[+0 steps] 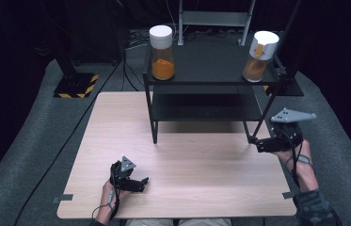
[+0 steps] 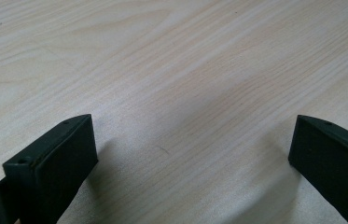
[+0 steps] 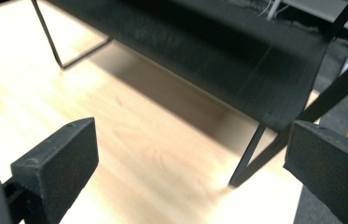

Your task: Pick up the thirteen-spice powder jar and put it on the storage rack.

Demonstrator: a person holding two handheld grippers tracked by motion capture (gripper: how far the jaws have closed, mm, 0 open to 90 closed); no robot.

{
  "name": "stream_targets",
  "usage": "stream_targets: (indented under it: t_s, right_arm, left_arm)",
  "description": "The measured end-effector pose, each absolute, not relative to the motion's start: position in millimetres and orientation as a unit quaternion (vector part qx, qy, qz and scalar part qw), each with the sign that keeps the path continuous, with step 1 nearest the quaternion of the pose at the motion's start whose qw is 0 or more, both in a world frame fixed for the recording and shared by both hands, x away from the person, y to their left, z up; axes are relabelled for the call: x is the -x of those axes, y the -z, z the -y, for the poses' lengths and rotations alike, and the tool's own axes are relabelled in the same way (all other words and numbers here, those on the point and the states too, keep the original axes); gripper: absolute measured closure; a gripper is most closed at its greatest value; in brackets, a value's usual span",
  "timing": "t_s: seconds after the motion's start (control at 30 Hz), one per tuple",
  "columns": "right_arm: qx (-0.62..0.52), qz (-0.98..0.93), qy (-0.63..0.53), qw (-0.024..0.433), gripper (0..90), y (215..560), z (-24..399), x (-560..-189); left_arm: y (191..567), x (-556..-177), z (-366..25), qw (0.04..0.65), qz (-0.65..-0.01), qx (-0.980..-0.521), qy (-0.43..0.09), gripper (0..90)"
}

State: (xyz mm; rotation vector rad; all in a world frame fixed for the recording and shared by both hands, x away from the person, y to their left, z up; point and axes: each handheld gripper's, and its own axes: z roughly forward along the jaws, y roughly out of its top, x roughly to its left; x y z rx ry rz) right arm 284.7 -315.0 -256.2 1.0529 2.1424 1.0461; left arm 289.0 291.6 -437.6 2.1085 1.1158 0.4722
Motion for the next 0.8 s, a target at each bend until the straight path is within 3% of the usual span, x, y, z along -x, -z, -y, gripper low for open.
stream_targets:
  t_s: [0.53, 0.8]
  right_arm:
    - [-0.483, -0.763, -0.391, 0.179, 0.0, 424, 313, -274]
    - [-0.487, -0.751, -0.407, 0.182, 0.0, 440, 313, -269]
  left_arm:
    - [437, -289, -292, 0.347, -0.430, -0.813, -0.182, 0.5]
    - [437, -289, -292, 0.347, -0.430, -0.813, -0.182, 0.5]
